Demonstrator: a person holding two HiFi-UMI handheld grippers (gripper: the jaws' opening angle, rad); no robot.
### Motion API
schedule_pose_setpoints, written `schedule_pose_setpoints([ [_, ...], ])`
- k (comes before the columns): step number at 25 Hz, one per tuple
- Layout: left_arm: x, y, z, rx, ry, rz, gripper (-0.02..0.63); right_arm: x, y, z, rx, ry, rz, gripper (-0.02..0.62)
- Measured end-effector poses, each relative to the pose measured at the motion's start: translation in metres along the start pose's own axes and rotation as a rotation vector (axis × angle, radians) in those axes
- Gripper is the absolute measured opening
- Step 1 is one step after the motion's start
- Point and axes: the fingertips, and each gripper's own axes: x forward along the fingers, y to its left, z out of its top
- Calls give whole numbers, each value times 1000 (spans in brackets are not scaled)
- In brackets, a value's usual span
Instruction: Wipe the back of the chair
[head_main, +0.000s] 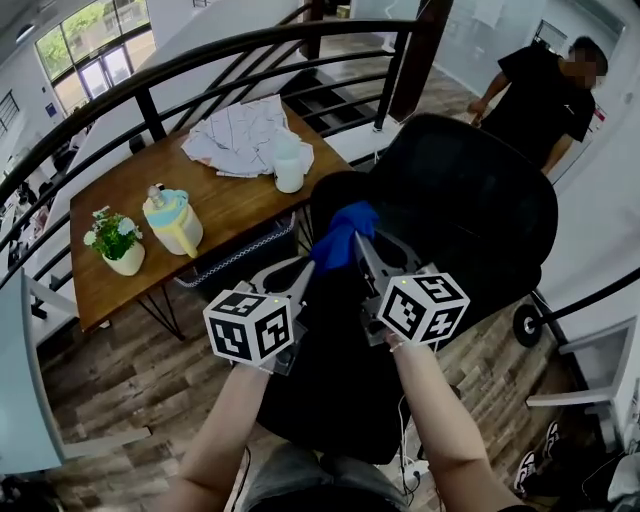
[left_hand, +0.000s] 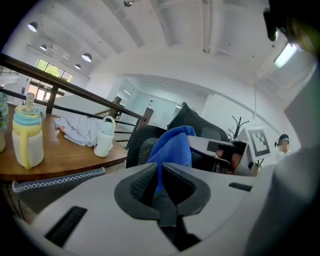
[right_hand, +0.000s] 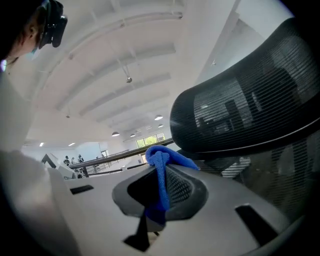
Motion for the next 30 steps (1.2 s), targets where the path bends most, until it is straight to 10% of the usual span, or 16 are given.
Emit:
schedule_pose_setpoints([
  [30, 72, -40, -25, 17, 114, -125, 38, -66, -158, -5, 178, -60, -346, 44],
])
